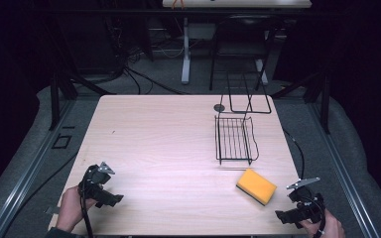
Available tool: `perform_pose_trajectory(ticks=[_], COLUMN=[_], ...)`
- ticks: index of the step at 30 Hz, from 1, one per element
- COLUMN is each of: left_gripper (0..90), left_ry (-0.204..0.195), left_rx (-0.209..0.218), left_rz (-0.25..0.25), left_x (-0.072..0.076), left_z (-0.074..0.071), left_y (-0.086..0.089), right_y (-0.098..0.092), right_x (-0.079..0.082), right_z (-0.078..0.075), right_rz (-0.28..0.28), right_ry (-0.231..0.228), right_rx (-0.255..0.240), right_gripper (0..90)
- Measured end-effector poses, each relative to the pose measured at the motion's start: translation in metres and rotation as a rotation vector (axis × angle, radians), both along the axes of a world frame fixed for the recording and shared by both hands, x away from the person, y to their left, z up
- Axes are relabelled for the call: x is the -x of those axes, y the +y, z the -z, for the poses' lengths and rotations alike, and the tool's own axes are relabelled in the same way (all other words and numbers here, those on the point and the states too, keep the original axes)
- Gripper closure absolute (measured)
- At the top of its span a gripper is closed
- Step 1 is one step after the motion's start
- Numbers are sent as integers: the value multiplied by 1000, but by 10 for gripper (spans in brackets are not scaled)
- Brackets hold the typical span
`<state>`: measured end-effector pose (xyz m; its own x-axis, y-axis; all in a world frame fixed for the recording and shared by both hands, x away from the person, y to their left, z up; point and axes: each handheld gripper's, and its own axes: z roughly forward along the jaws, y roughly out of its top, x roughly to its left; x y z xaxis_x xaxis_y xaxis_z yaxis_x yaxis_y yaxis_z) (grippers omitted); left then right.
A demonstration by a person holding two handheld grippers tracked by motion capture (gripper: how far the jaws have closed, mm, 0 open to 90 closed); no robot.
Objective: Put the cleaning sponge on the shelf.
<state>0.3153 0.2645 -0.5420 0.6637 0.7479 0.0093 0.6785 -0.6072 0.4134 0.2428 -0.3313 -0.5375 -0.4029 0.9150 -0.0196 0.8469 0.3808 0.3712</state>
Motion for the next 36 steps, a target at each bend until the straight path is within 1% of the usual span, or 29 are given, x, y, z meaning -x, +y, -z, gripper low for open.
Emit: perform_pose_trajectory(ticks=[3, 7, 8, 9, 11, 12, 13, 14, 15, 17, 18, 19, 22, 24, 25, 26, 27, 28, 29, 33, 34, 36], left_gripper=[55, 54, 54, 55, 55, 55, 55, 54, 54, 54, 54, 54, 55, 54, 54, 54, 54, 54, 54, 54, 54, 54], left_ry=[0, 1, 0, 0, -3, -4, -4, -6, -6, -3, -5, -3, -6, -2, -2, -2, -3, -3, -5, -4, -2, 0], left_rx=[-4, -2, -1, -1, 2, 4, 4, 0, 0, -1, -5, -6, 0, -2, -2, -5, -6, -5, -3, -6, -6, -9], left_rz=[1, 6, 3, 3, -3, -6, -6, 2, 2, 9, 8, 6, 4, 6, 6, 5, 5, 5, 4, 9, 11, 12], left_x=[0, 0, 0, 0, 0, 0, 0, 1, 1, 1, 1, 0, 0, -1, -1, -1, -1, -1, -1, 0, 0, -1], left_z=[0, 0, 0, 0, -1, -1, -1, -1, -1, -1, 0, 0, -1, 0, 0, 0, 0, 0, 0, 0, 0, 0], left_y=[-1, -1, 0, 0, 2, 2, 2, 0, 0, -2, -2, -2, -1, -1, -1, -1, -2, -2, -2, -3, -3, -4], right_y=[1, 1, 1, 2, 3, 5, 5, 8, 8, 12, 16, 17, 21, 23, 23, 24, 26, 26, 28, 32, 32, 33], right_x=[0, 0, 0, 1, 1, 0, 0, 1, 1, 2, 2, 1, -3, -7, -7, -10, -16, -16, -21, -29, -32, -35], right_z=[0, 0, -1, -2, -4, -6, -6, -8, -8, -10, -10, -10, -10, -10, -10, -11, -12, -12, -12, -9, -9, -8], right_rz=[-13, -13, -18, -18, -26, -33, -33, -46, -46, -70, -92, -107, -140, -174, -174, -184, -196, -196, -207, -249, -251, -260], right_ry=[1, -9, -12, -24, -21, -32, -32, -60, -60, -83, -96, -95, -94, -111, -111, -115, -117, -117, -113, -89, -80, -82], right_rx=[7, 6, 9, 1, 2, 9, 9, 9, 9, 14, 12, 21, 27, 34, 34, 50, 40, 40, 34, 43, 37, 39], right_gripper=[37, 47, 48, 49, 50, 51, 51, 70, 70, 81, 80, 83, 76, 63, 63, 45, 0, 0, 0, 0, 0, 0])
